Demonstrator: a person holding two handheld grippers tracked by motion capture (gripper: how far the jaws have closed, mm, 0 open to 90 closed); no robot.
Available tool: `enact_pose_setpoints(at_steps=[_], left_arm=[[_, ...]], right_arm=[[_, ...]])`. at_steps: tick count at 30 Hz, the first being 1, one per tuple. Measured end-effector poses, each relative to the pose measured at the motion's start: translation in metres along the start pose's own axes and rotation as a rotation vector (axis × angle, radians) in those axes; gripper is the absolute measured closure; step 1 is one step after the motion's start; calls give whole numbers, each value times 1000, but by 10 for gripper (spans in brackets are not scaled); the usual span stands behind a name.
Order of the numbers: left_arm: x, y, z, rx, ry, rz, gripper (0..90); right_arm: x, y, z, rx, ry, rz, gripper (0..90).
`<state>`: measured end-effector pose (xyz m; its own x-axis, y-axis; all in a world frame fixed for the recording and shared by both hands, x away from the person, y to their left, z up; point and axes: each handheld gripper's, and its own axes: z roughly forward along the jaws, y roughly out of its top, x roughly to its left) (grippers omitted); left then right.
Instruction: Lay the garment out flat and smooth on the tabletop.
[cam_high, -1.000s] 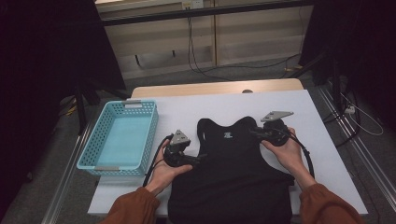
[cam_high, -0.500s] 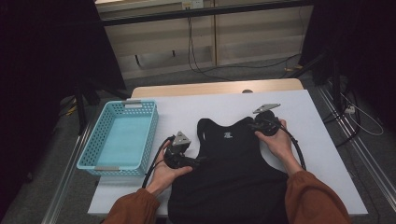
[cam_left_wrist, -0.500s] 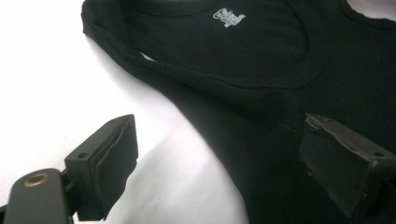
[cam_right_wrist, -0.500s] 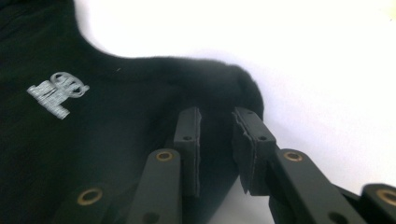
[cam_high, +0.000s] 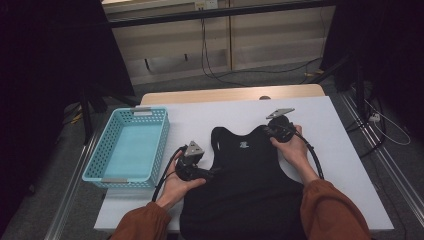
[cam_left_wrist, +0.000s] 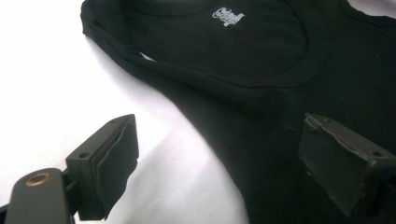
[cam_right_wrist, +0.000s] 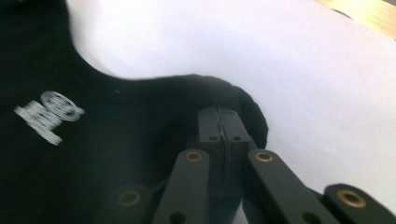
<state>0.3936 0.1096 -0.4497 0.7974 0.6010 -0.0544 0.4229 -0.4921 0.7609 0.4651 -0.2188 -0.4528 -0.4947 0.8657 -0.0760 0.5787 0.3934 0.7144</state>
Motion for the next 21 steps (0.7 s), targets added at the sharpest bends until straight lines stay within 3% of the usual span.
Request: enact_pose_setpoints(at_steps=[1,6,10,21], left_arm=[[1,0,0,-1,-16,2,128],[0,0,0,2,-1,-8,129],[1,0,0,12,-13,-3,129],[2,-1,-1,6,-18,-3,129]], right_arm=[[0,1,-2,-7,7,2,900],[-4,6,-9,-48,42,42,900],[-5,12,-8,-71,77,79,900],[7,32,15,-59,90,55,900]])
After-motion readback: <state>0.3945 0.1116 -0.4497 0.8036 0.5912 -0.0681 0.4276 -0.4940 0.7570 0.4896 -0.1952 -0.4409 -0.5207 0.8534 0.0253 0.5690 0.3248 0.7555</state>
